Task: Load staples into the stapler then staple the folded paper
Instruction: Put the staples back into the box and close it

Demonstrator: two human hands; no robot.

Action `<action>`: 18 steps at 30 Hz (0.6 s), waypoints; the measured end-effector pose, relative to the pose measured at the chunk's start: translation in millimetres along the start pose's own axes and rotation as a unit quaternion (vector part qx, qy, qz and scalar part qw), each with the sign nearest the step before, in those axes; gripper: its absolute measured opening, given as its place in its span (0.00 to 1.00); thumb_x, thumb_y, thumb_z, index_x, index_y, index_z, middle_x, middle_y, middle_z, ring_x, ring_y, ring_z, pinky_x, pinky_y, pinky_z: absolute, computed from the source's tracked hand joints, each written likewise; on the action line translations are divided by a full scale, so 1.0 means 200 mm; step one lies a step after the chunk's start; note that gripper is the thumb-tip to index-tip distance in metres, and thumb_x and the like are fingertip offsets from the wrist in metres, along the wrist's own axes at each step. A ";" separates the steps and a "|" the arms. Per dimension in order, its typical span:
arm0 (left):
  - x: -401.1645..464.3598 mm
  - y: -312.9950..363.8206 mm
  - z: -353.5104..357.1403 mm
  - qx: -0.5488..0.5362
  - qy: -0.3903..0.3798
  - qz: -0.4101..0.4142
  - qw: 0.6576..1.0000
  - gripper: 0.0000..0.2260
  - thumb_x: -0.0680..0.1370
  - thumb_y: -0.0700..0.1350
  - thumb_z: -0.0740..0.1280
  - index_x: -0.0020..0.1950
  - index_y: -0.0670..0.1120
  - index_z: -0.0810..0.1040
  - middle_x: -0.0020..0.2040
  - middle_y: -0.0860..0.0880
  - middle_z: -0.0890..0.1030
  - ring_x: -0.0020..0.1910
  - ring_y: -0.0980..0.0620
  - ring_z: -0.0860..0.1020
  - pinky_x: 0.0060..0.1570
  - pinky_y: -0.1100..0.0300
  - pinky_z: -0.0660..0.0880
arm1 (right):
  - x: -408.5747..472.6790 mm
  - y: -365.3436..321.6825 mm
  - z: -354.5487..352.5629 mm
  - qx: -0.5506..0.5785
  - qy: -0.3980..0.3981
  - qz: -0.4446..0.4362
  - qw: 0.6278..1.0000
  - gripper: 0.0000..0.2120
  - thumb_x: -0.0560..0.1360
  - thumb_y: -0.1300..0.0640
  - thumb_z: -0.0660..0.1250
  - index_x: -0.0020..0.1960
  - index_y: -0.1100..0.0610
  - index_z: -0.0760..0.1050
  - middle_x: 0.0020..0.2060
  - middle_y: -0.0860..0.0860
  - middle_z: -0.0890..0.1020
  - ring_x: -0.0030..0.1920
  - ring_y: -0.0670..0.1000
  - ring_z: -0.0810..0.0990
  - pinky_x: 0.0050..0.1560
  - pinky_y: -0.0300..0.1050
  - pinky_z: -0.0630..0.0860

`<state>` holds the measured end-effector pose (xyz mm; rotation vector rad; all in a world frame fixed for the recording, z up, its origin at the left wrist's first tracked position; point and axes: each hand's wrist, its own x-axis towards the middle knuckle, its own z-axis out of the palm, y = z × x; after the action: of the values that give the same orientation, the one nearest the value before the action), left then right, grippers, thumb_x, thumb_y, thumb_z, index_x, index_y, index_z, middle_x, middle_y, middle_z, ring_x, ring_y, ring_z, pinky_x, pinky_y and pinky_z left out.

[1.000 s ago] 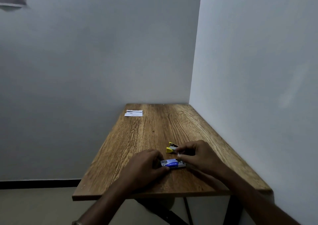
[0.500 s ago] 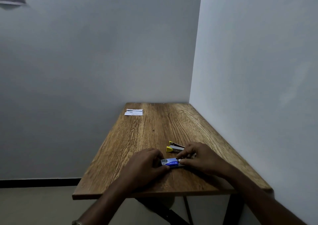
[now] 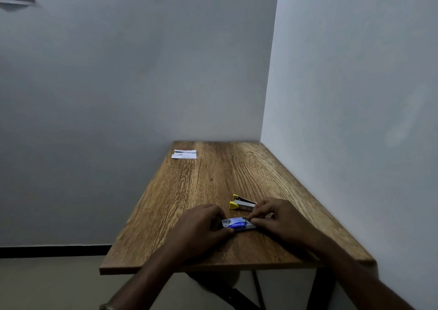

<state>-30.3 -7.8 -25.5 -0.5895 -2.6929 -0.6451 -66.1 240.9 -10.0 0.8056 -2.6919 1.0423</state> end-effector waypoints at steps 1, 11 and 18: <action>0.00 0.00 0.00 -0.001 -0.002 0.000 1.000 0.17 0.74 0.64 0.65 0.56 0.56 0.77 0.49 0.59 0.78 0.45 0.60 0.75 0.45 0.57 0.78 | -0.01 0.00 0.01 0.014 0.011 0.001 1.000 0.07 0.74 0.52 0.73 0.50 0.42 0.85 0.47 0.38 0.83 0.51 0.36 0.79 0.47 0.34 0.73; -0.01 0.00 0.00 0.002 0.003 0.001 1.000 0.16 0.74 0.64 0.65 0.56 0.57 0.77 0.48 0.60 0.78 0.44 0.60 0.75 0.44 0.59 0.77 | -0.05 0.03 -0.02 0.075 -0.006 0.038 0.996 0.09 0.71 0.49 0.76 0.50 0.40 0.85 0.49 0.33 0.84 0.52 0.33 0.80 0.45 0.29 0.75; 0.00 0.00 0.00 0.002 -0.002 -0.008 1.000 0.16 0.74 0.63 0.66 0.56 0.57 0.77 0.48 0.59 0.78 0.44 0.60 0.75 0.44 0.60 0.77 | -0.04 0.02 0.01 0.099 -0.005 0.005 0.995 0.07 0.71 0.52 0.76 0.49 0.44 0.86 0.48 0.38 0.86 0.52 0.39 0.82 0.51 0.36 0.77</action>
<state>-29.2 -8.0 -24.7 -0.5699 -2.7050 -0.6419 -61.3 244.9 -16.2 0.8305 -2.6323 1.3263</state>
